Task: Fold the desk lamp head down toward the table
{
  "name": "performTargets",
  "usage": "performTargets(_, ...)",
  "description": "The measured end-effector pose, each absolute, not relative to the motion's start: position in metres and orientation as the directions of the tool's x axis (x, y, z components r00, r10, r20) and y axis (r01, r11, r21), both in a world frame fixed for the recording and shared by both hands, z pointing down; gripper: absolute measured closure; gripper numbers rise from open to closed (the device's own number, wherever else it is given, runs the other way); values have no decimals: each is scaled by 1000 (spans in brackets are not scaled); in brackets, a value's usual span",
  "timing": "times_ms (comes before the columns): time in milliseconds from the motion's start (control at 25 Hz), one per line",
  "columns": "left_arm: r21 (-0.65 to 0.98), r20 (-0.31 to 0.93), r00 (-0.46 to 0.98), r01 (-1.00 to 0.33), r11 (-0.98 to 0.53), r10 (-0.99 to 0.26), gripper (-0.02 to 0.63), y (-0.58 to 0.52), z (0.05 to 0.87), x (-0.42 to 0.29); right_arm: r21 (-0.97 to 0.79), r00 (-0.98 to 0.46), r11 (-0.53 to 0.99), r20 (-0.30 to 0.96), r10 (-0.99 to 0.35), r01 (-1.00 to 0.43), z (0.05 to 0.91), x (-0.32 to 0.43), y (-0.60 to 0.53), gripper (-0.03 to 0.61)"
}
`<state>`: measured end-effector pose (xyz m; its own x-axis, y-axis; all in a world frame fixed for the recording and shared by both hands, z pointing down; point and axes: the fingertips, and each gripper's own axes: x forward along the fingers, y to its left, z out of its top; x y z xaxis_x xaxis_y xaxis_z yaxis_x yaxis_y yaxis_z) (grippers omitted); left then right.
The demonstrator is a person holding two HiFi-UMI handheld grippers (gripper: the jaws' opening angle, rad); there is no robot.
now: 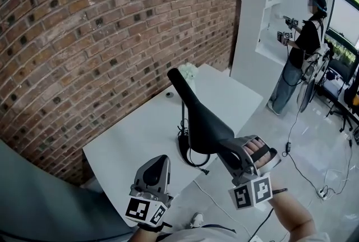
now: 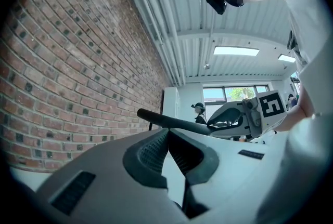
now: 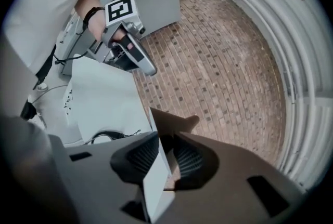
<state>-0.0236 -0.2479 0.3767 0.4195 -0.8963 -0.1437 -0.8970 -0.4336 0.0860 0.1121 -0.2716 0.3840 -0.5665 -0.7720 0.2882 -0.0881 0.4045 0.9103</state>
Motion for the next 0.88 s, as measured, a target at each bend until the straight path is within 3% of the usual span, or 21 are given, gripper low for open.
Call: performTargets(880,95,-115,356,-925,-367,-927,606,-247,396,-46,823,-561,566,443,-699,-56,460,103,-275,485)
